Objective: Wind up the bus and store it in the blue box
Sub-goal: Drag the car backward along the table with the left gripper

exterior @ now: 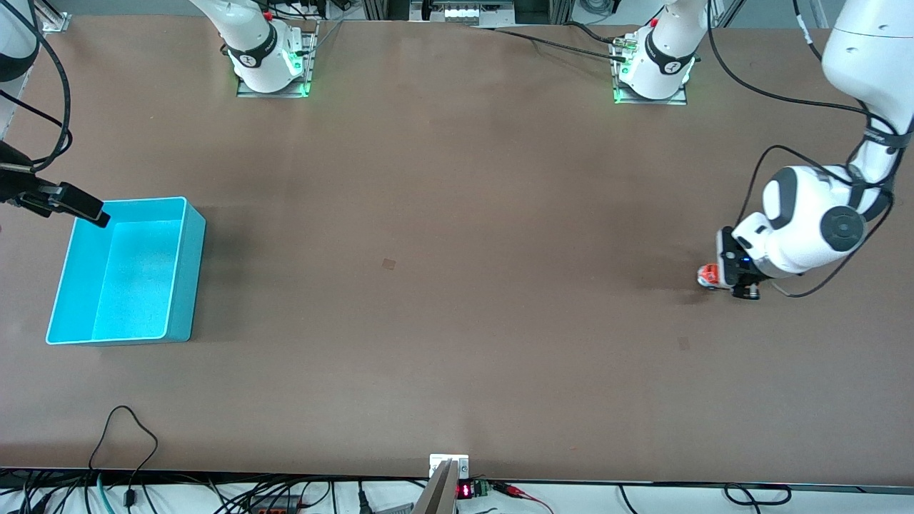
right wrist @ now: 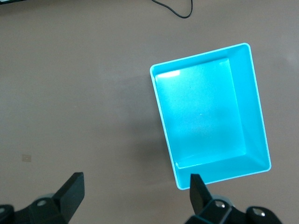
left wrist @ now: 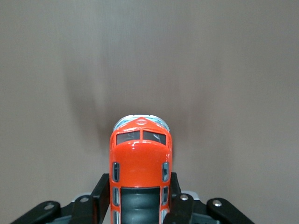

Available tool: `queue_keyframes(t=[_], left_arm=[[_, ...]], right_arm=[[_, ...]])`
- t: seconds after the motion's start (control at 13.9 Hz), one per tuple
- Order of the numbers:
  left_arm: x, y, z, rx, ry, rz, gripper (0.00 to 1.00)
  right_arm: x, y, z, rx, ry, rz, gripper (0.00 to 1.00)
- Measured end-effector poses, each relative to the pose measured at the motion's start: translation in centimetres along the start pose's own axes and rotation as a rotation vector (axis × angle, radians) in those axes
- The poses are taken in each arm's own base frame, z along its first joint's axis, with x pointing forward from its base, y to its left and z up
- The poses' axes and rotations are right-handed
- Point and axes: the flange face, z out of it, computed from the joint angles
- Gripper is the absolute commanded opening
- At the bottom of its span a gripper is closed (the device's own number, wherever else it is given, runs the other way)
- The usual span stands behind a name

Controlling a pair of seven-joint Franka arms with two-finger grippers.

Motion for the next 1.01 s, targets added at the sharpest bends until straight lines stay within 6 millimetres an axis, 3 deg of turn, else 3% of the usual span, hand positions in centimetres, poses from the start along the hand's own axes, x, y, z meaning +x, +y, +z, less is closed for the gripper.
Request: queue_keyframes(t=[0.22, 0.36, 0.43, 0.51, 0.79, 0.87, 1.01], left_arm=[[-4.1, 0.5, 0.1, 0.008, -0.005, -0.025, 0.26], [-5.5, 0.9, 0.2, 0.008, -0.012, -0.046, 0.3], [-5.7, 1.0, 0.2, 0.007, -0.013, -0.052, 0.6], [-5.9, 1.0, 0.2, 0.006, -0.014, -0.065, 1.0], [-6.2, 1.8, 0.7, -0.066, -0.009, -0.114, 1.0], [-5.8, 1.5, -0.4, -0.08, -0.011, -0.105, 1.0], [-4.0, 0.3, -4.4, -0.112, -0.023, -0.078, 1.0]], right_arm=[[0.0, 0.0, 0.0, 0.0, 0.0, 0.0, 1.0], [0.0, 0.0, 0.0, 0.0, 0.0, 0.0, 1.0], [0.0, 0.0, 0.0, 0.0, 0.0, 0.0, 1.0], [0.0, 0.0, 0.0, 0.0, 0.0, 0.0, 1.0], [0.0, 0.0, 0.0, 0.0, 0.0, 0.0, 1.0], [0.0, 0.0, 0.0, 0.0, 0.0, 0.0, 1.0], [0.0, 0.0, 0.0, 0.0, 0.0, 0.0, 1.0]])
